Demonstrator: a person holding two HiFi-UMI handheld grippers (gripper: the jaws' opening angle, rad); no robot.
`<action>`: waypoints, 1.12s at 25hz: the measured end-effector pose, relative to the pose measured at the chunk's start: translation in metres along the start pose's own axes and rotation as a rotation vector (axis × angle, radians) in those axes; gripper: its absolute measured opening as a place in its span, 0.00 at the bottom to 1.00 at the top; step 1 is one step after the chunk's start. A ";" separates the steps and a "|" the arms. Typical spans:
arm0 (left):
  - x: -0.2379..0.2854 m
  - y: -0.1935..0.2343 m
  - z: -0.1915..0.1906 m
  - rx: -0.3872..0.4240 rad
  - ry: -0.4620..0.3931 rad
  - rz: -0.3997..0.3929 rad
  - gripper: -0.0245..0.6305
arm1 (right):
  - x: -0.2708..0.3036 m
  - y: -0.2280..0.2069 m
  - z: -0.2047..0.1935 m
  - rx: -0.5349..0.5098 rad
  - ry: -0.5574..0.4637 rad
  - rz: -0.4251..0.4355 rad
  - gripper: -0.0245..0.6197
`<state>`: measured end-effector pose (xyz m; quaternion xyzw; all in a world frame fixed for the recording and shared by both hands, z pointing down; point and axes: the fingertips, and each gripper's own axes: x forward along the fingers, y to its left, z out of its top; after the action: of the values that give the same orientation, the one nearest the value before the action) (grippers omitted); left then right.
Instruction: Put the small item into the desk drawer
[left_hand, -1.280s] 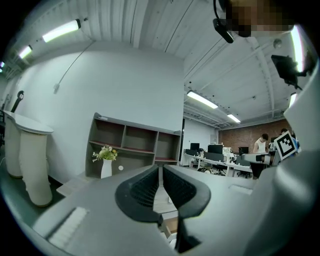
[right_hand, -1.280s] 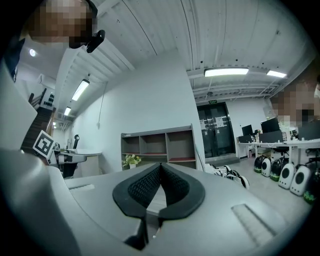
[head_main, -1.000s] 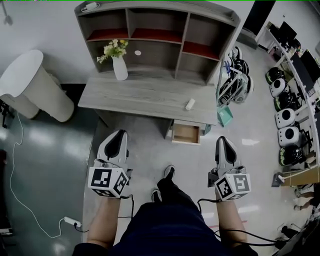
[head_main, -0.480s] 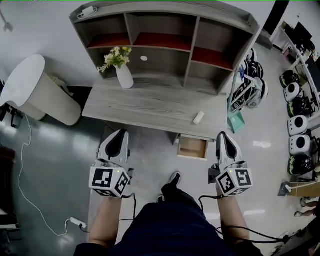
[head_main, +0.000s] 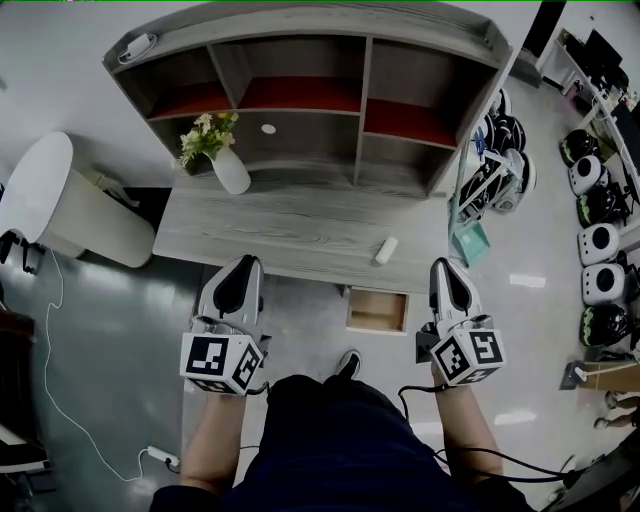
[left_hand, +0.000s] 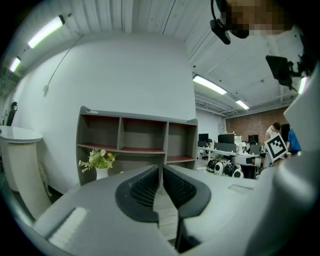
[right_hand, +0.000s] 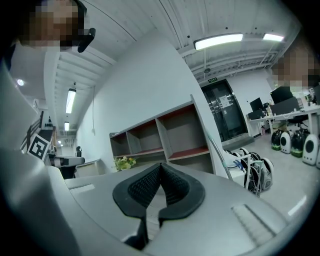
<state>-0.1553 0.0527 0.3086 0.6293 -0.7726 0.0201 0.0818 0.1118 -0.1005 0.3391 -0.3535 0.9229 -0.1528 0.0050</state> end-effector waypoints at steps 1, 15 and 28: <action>0.005 -0.001 -0.002 -0.002 0.006 -0.003 0.08 | 0.002 -0.002 0.000 0.000 0.002 -0.002 0.05; 0.106 -0.001 -0.022 -0.013 0.072 -0.190 0.08 | 0.036 -0.032 -0.019 -0.003 0.055 -0.174 0.05; 0.193 -0.009 -0.061 0.028 0.178 -0.505 0.08 | 0.072 -0.050 -0.083 0.062 0.193 -0.424 0.05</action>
<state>-0.1776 -0.1277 0.3977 0.7988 -0.5806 0.0649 0.1434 0.0806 -0.1601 0.4395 -0.5228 0.8191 -0.2119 -0.1045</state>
